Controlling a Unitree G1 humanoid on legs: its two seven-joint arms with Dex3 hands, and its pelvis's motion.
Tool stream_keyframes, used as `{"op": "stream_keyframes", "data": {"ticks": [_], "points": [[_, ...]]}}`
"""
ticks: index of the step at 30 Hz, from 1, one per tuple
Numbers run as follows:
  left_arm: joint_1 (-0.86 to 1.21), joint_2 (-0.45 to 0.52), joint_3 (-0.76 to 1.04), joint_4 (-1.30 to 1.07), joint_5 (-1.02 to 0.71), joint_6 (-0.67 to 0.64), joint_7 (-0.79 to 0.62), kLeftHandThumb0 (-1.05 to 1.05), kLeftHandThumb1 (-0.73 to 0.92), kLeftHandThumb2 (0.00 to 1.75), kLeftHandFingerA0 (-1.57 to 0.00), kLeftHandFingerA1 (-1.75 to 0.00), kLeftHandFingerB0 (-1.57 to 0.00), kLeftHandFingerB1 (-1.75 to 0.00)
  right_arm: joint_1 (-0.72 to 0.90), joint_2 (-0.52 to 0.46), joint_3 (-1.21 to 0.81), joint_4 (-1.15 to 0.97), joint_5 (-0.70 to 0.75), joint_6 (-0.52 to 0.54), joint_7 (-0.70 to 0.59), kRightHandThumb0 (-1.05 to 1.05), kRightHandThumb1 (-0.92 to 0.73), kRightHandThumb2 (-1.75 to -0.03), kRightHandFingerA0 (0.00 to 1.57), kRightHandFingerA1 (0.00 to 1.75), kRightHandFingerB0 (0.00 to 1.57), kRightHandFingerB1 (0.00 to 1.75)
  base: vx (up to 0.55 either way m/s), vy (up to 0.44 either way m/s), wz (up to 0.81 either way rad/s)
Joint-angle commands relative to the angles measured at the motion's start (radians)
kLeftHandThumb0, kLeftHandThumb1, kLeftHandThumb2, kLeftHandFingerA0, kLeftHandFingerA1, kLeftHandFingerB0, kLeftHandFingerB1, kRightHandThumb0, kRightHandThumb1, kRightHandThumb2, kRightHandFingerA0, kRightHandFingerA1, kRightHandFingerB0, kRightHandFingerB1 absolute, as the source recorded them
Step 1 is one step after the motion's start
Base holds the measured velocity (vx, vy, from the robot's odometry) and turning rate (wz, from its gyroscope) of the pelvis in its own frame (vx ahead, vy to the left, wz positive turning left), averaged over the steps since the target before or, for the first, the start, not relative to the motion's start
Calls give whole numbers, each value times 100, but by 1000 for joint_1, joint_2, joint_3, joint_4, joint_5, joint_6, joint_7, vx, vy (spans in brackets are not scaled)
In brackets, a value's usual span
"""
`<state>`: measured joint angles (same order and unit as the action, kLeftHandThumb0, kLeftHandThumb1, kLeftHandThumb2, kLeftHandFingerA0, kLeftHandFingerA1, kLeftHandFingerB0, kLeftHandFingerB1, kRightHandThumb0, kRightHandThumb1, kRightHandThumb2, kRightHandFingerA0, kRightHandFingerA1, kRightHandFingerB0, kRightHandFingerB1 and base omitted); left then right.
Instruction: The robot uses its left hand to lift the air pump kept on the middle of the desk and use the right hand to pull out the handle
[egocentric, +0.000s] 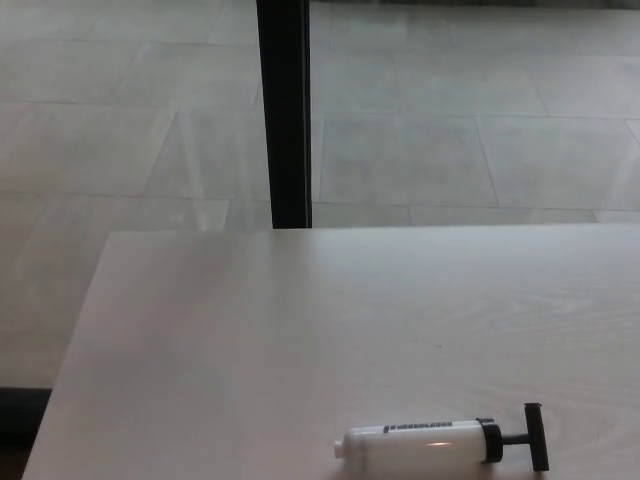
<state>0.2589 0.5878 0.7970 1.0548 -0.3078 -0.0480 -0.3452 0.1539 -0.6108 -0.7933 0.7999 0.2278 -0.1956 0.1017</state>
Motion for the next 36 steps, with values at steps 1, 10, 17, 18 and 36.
{"op": "stream_keyframes", "data": {"ticks": [1, 10, 17, 18, 36], "points": [[-118, -80, -72, -659, -50, 145, 191, -63, 71, 62, -64, -51, -54, -45, -134, 57, 65, -431, 85, 154, -81, -57, -82, -64, 42, 58, 27, 36, 0, 0, 0], [-296, -210, -353, -1192, 20, 308, 265, -52, 57, 97, -56, -65, -38, -55, -298, 199, 345, -714, -65, 191, -113, -63, -84, -65, 46, 68, 29, 41, 0, 0, 0], [-376, -376, -583, -1231, 146, 327, 254, -50, 58, 98, -57, -68, -40, -58, -303, 344, 447, -802, -90, 207, -145, -63, -67, -101, 48, 67, 25, 51, 0, 0, 0], [-372, -406, -617, -1240, 165, 331, 261, -47, 57, 99, -59, -70, -40, -58, -298, 365, 462, -805, -101, 208, -152, -64, -85, -65, 53, 60, 32, 37, 0, 0, 0], [-389, -534, -1048, -1214, 518, 325, 283, -51, 66, 60, -59, -73, -56, -55, -223, 544, 578, -840, -139, 250, -181, -65, -85, -65, 57, 70, 38, 39, 0, 0, 0]]}}
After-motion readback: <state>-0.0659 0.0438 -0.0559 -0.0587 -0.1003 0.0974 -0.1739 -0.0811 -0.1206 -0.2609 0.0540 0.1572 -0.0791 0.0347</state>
